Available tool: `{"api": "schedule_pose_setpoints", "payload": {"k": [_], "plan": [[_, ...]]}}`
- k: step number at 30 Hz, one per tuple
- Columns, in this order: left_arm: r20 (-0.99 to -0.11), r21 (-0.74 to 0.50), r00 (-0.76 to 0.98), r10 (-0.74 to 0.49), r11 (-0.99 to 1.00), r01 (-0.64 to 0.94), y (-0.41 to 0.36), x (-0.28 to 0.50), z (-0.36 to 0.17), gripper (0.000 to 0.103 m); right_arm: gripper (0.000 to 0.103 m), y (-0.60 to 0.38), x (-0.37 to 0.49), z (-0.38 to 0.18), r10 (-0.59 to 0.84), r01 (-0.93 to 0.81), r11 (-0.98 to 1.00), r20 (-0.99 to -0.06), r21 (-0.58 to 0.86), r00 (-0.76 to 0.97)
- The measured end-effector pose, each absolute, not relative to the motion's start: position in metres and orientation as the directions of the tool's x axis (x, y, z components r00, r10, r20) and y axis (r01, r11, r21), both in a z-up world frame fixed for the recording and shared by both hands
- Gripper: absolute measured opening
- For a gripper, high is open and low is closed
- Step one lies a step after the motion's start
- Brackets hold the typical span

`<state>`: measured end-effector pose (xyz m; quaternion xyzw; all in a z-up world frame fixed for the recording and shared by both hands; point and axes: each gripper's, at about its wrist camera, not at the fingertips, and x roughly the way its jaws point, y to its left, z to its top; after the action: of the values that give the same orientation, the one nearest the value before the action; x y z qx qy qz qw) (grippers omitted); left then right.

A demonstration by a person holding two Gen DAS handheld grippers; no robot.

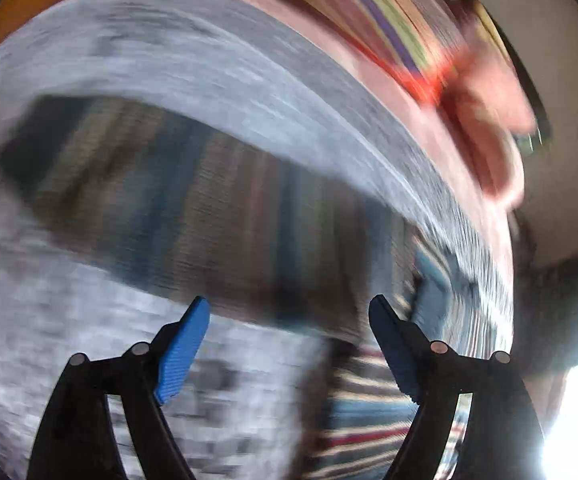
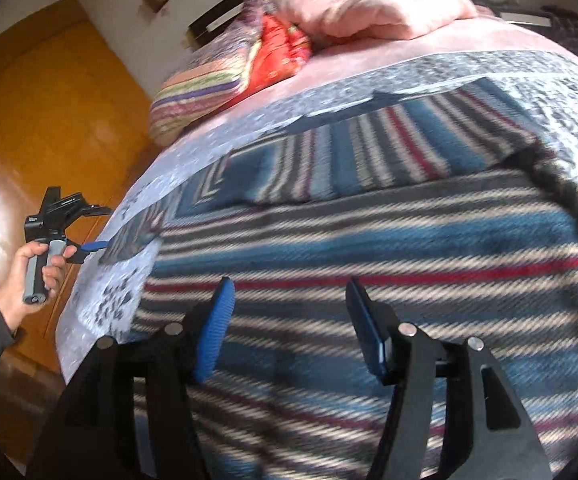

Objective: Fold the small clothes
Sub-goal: 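Release the sleeve with the right gripper onto the sweater back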

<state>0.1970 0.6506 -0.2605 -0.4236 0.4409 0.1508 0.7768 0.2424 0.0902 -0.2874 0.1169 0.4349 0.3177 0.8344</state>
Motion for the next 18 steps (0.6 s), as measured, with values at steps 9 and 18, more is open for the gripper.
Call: {"api": "schedule_pose_setpoints", "payload": {"k": [9,18], "plan": [[-0.793,-0.57,0.609,-0.004,0.355,-0.741,0.776,0.137,-0.304,0.082,0.058,0.142,0.228,-0.279,0.673,-0.501,0.721,-0.656,0.479,0.341],[-0.767,-0.611,0.641,0.016,0.287,-0.738,0.805,0.142,-0.336,0.083,0.058,0.156,0.226,-0.284,0.662,-0.51,0.722,-0.682,0.467,0.312]]}}
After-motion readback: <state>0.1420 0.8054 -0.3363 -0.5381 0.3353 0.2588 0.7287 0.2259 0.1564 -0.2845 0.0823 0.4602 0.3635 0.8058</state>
